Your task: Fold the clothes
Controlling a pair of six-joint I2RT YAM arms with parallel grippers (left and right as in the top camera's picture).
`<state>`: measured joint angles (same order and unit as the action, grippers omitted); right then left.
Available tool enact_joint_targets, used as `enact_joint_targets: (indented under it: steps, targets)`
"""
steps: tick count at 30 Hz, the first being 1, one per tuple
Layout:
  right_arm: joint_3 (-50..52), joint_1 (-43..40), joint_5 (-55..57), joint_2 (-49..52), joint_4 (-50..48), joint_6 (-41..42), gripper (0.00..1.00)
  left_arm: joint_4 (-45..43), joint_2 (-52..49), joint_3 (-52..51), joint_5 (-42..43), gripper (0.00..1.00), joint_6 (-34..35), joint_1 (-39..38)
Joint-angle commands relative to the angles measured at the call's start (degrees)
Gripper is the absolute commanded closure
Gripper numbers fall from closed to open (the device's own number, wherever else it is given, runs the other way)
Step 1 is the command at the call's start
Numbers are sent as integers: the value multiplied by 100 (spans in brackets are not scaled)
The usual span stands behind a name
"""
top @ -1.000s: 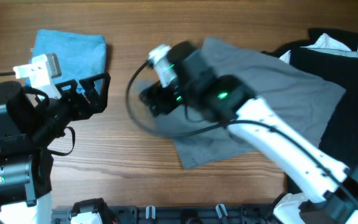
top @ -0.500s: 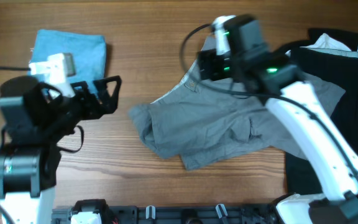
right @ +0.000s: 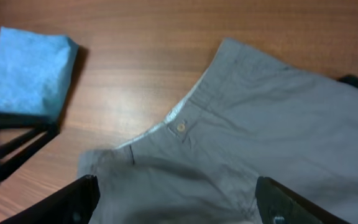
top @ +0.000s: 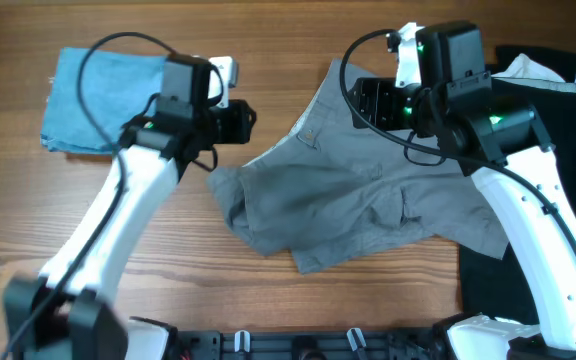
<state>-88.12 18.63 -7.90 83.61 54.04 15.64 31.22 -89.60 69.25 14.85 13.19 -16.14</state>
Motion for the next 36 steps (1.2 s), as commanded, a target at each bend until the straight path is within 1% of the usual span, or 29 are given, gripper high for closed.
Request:
enact_joint_targets:
  steps: [1,4,6,8,12,13,14,15,16,18,21,23,26,27,28,30,31,32,33,35,36]
  targets:
    - [-81,-17,-114,-35,26,103,14,-592,-890,20,162,96,240,-66]
    - [-81,-17,-114,-31,28,103,14,-1211,-1493,20,564,96,251,-208]
    - [-81,-17,-114,-22,31,103,14,-1508,-1862,20,588,96,247,-363]
    - [-81,-17,-114,-15,31,103,14,-1705,-2131,20,621,96,271,-494]
    - [-81,-17,-114,-13,94,103,14,-1880,-2363,20,678,96,221,-793]
    - [-81,-17,-114,-15,118,101,14,-1910,-2367,20,678,83,214,-874]
    - [-81,-17,-114,-15,136,101,14,-1943,-2367,20,675,63,162,-944]
    - [-81,-17,-114,-15,157,98,14,-1974,-2367,20,649,53,50,-1008]
    - [-81,-17,-114,-15,192,98,14,-1974,-2367,20,345,53,55,-1097]
    - [-81,-17,-114,-13,227,101,14,-1974,-2411,17,76,53,52,-1169]
    - [-81,-17,-116,-15,280,101,14,-2120,-2562,17,-42,40,55,-1255]
    - [-81,-17,-118,-13,306,103,14,-2275,-2723,17,-70,37,55,-1292]
    - [-81,-17,-118,-15,367,103,14,-2288,-2924,17,-400,35,111,-1300]
    - [-81,-17,-118,-15,391,105,14,-2291,-2997,17,-481,32,118,-1300]
    - [-81,-17,-116,-13,417,103,14,-2293,-3049,17,-575,32,118,-1300]
    - [-81,-17,-116,-15,444,101,14,-2297,-3110,17,-772,34,179,-1298]
    - [-81,-17,-116,-15,452,103,14,-2295,-3128,17,-942,41,258,-1296]
    - [-81,-17,-118,-13,452,103,14,-2286,-3143,17,-1202,54,310,-1281]
    - [-81,-17,-118,-15,450,103,14,-2273,-3152,17,-1386,62,385,-1266]
    - [-81,-17,-116,-15,450,101,14,-2253,-3171,17,-1696,84,535,-1187]
    - [-81,-17,-116,-13,452,101,14,-2262,-3185,17,-1685,89,535,-1132]
